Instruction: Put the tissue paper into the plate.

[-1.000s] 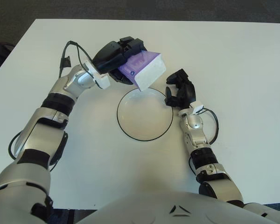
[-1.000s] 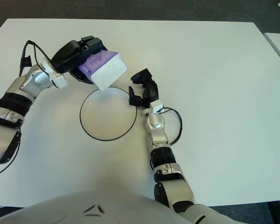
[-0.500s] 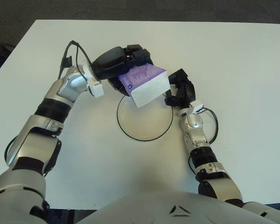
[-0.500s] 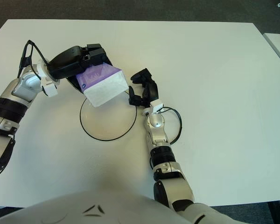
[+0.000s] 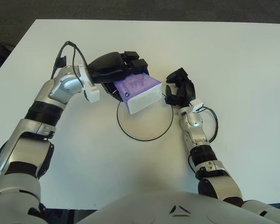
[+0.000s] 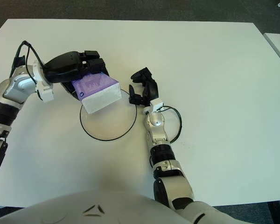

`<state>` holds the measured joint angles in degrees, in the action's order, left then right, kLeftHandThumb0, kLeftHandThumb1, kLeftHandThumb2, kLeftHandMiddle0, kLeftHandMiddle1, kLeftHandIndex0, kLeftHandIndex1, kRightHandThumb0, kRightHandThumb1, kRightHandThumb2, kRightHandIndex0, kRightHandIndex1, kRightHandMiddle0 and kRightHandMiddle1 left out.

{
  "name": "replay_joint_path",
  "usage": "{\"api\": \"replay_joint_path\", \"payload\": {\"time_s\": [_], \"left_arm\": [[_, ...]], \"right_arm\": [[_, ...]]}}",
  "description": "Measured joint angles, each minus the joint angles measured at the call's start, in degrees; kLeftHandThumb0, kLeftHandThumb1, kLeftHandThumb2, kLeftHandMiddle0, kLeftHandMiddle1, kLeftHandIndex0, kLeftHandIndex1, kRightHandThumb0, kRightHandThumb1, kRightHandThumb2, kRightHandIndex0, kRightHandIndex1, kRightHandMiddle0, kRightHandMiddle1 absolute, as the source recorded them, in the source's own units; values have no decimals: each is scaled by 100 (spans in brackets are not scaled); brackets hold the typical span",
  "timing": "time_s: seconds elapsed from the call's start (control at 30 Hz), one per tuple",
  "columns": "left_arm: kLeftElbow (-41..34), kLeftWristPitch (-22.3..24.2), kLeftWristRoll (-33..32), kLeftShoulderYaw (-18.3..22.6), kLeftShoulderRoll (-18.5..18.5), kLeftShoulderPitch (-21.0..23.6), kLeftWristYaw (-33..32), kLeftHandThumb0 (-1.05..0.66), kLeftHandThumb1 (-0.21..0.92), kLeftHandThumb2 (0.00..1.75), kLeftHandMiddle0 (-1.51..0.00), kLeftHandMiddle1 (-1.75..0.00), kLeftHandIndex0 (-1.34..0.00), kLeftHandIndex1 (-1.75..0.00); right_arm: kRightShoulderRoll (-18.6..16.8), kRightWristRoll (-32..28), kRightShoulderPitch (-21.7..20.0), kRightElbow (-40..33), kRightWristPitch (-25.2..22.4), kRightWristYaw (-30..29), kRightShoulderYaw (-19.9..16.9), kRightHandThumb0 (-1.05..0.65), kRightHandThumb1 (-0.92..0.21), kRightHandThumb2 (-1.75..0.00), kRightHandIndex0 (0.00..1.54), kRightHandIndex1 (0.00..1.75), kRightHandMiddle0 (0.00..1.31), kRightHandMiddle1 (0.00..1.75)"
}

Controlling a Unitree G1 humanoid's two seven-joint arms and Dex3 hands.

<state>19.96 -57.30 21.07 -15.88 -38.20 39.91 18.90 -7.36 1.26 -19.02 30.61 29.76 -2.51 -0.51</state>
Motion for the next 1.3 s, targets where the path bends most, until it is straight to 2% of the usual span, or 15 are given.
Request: {"api": "replay_joint_path", "payload": {"time_s": [0.77, 1.3], "left_arm": [[-74, -185, 715, 65, -46, -37, -37, -44, 43, 118, -107, -175, -52, -175], [157, -401, 739, 90, -12, -36, -193, -43, 43, 117, -108, -175, -52, -175]], "right_arm": [[-2, 7, -6, 5, 7, 22, -2, -1, -37, -120, 62, 172, 43, 157], [-8, 20, -10, 8, 6, -8, -9, -1, -36, -121, 62, 173, 43, 157]]}}
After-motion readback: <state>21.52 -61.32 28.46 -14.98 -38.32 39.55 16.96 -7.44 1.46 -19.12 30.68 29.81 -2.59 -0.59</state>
